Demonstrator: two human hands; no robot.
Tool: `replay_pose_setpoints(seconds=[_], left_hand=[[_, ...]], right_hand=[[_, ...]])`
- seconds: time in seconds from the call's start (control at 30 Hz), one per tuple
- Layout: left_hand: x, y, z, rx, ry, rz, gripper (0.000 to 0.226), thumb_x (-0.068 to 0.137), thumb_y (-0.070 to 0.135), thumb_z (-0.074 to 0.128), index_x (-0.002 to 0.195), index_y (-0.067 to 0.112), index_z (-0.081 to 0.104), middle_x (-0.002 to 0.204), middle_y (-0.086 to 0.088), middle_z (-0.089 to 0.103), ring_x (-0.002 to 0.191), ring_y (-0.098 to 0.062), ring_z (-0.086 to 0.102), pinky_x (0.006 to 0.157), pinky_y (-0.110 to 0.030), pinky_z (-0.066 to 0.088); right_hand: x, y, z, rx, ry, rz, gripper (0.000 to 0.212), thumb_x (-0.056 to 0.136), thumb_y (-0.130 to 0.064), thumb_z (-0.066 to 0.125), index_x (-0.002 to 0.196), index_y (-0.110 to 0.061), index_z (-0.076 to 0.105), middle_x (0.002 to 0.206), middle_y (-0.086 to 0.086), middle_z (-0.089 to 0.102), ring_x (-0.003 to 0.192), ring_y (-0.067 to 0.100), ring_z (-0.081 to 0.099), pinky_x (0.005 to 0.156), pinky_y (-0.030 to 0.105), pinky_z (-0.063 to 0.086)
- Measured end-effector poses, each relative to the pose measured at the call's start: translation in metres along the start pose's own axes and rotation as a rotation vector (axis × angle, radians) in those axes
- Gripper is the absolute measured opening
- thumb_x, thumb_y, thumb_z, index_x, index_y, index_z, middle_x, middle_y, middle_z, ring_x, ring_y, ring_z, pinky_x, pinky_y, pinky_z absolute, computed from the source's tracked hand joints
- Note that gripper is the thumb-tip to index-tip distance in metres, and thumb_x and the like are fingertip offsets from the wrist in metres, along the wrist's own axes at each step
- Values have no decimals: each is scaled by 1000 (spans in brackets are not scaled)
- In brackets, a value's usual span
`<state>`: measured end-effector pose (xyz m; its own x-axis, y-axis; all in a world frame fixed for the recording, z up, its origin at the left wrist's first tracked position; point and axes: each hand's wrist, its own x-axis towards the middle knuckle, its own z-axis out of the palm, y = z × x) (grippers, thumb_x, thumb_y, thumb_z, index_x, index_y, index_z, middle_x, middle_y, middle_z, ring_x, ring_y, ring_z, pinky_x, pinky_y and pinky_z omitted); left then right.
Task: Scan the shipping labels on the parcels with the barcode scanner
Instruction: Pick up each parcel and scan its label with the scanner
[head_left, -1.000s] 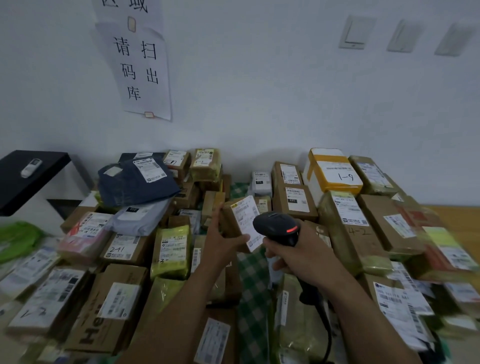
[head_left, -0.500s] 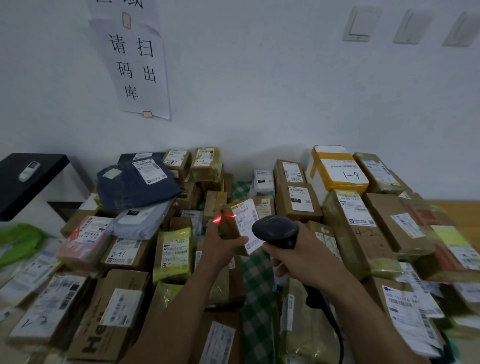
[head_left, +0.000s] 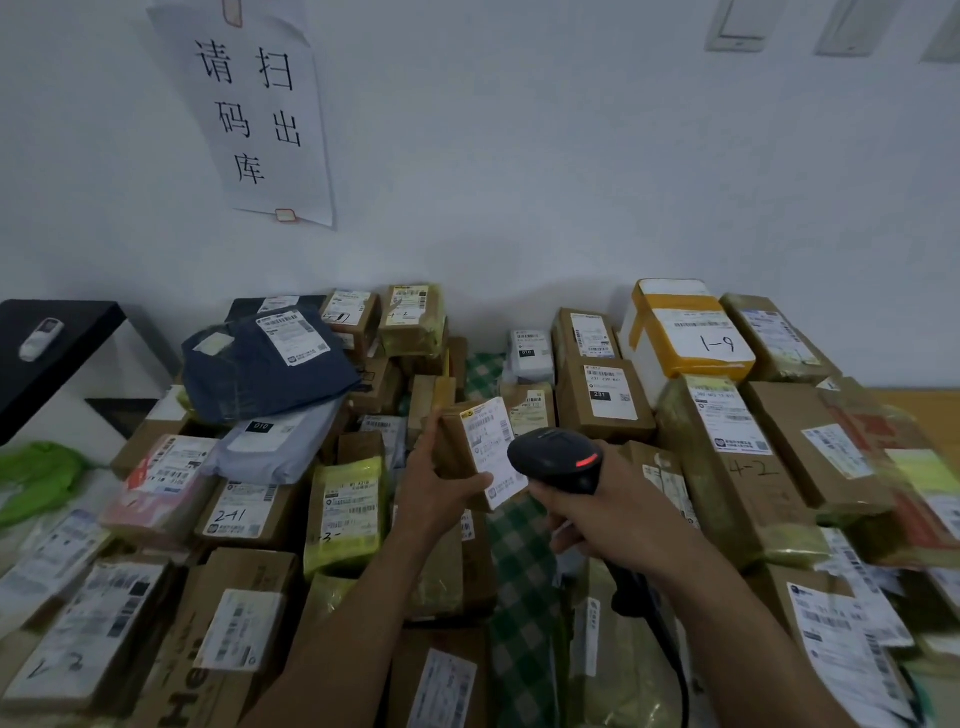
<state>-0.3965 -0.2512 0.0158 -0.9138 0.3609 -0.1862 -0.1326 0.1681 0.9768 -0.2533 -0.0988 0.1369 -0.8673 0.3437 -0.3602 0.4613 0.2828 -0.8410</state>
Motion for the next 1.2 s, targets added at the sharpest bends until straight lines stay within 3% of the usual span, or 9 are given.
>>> replay_pose_setpoints(seconds=[0.27, 0.37, 0.43, 0.6, 0.7, 0.8, 0.93, 1.07, 1.2], left_hand=[[47, 16, 18, -47, -28, -97, 86, 89, 15, 79, 158, 34, 32, 150, 6, 49, 130, -22, 56, 79, -28, 60], [94, 23, 34, -103, -114, -176, 54, 96, 23, 71, 145, 33, 49, 145, 0, 60, 122, -22, 64, 96, -48, 59], [127, 28, 44, -82, -185, -226, 57, 100, 24, 66, 151, 34, 45, 142, 2, 61, 120, -23, 64, 103, -56, 54], [207, 30, 79, -113, -227, -323, 52, 99, 23, 66, 146, 39, 50, 138, 0, 64, 107, -23, 65, 90, -60, 59], [250, 27, 100, -92, -172, -326, 50, 99, 24, 66, 145, 38, 50, 139, -1, 63, 109, -27, 63, 86, -58, 61], [282, 27, 118, -103, -173, -344, 49, 101, 27, 63, 146, 39, 48, 139, -2, 63, 102, -25, 62, 81, -51, 63], [310, 20, 137, -56, -155, -322, 51, 104, 37, 59, 153, 36, 45, 139, 0, 64, 110, -25, 66, 86, -46, 63], [312, 6, 153, 85, -149, -163, 53, 107, 28, 54, 157, 29, 39, 148, 2, 55, 125, -17, 57, 56, -6, 51], [311, -5, 161, 122, -150, -144, 52, 106, 22, 56, 155, 31, 41, 152, 0, 53, 141, -24, 49, 101, -33, 47]], right_hand=[[35, 7, -38, 166, 90, 43, 43, 94, -30, 76, 134, -33, 59, 104, 4, 76, 77, 26, 78, 63, 29, 58], [65, 11, -54, 126, 128, 50, 31, 97, -27, 73, 125, -35, 63, 102, 3, 76, 81, 27, 78, 65, 29, 58], [89, 14, -60, 65, 143, 56, 27, 99, -27, 71, 122, -37, 63, 100, 1, 77, 80, 24, 77, 67, 29, 58], [143, 31, -66, 37, 186, 132, 23, 98, -28, 72, 116, -40, 64, 98, 1, 77, 83, 20, 76, 69, 30, 60], [171, 46, -65, 30, 178, 178, 25, 96, -29, 74, 115, -42, 63, 105, -5, 75, 99, 19, 72, 85, 36, 61], [192, 64, -66, 33, 192, 236, 43, 92, -36, 77, 131, -40, 58, 117, -10, 71, 113, 17, 66, 102, 43, 55], [208, 82, -67, 5, 210, 280, 67, 88, -44, 79, 147, -30, 50, 131, -10, 64, 120, 13, 58, 98, 31, 45], [212, 90, -69, -16, 215, 315, 66, 86, -49, 79, 144, -31, 53, 127, -10, 66, 116, 12, 61, 96, 33, 50], [206, 88, -70, 5, 224, 304, 66, 85, -49, 80, 143, -31, 55, 125, -13, 66, 115, 8, 60, 87, 27, 47]])
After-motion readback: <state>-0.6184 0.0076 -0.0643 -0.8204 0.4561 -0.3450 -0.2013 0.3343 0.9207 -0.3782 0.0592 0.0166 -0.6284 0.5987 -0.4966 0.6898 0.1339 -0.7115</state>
